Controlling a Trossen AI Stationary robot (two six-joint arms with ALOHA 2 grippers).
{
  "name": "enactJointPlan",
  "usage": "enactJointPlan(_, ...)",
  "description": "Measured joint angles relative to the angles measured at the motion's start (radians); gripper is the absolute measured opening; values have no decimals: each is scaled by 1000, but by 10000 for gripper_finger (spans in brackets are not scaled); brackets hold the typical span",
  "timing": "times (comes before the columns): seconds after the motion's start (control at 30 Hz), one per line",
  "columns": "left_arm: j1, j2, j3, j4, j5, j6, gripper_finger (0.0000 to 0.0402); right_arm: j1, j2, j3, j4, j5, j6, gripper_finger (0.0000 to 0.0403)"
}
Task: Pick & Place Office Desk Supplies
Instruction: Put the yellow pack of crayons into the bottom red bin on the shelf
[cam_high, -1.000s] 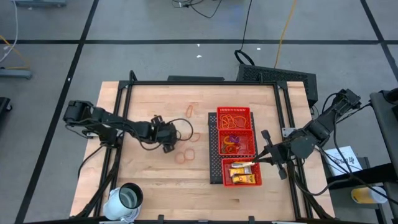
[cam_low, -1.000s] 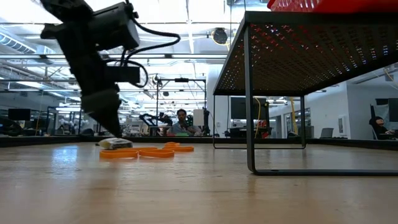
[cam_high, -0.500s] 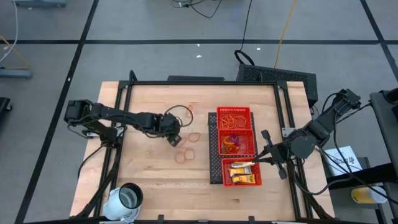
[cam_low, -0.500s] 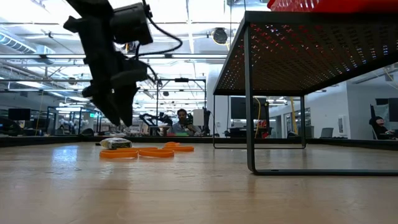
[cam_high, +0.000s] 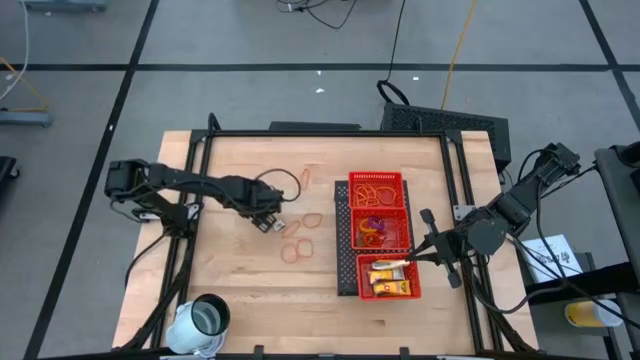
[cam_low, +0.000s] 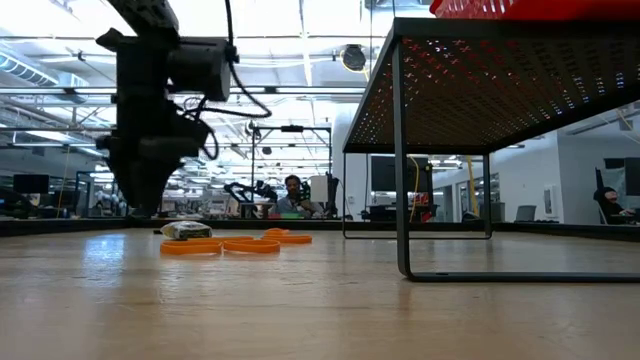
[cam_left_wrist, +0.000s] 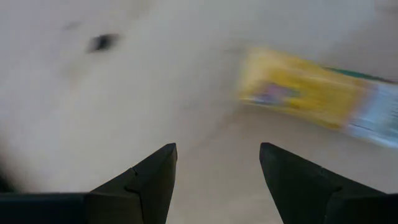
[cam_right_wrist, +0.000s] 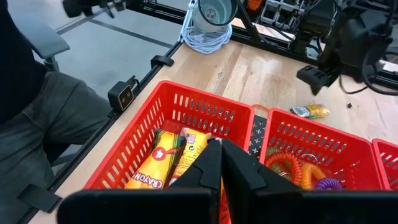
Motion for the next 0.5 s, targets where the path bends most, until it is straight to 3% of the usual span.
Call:
enactJointPlan(0.33,-119,104,0,239,8,230,241,0,0,0,-6,0,0,1)
enactJointPlan(0.5,-110,175,4,307,3,221,241,0,0,0,-11,0,0,1)
